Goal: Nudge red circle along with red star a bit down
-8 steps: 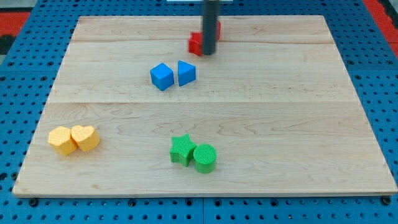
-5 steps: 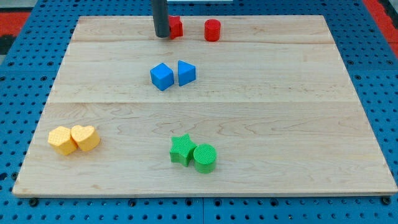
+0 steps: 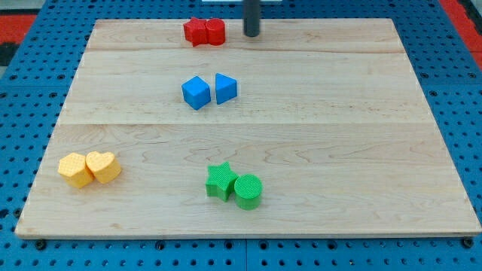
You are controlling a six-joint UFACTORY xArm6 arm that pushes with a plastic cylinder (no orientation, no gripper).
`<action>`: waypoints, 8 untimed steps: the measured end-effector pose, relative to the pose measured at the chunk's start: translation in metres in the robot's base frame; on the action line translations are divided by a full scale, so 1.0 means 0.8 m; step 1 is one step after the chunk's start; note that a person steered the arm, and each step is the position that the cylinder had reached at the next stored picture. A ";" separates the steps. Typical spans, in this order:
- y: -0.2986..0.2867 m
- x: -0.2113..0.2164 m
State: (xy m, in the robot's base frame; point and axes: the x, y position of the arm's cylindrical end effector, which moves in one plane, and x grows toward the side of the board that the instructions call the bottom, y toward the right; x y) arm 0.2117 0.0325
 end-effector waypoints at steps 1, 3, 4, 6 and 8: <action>-0.027 -0.024; -0.106 -0.024; -0.184 -0.023; -0.237 0.011; -0.162 0.036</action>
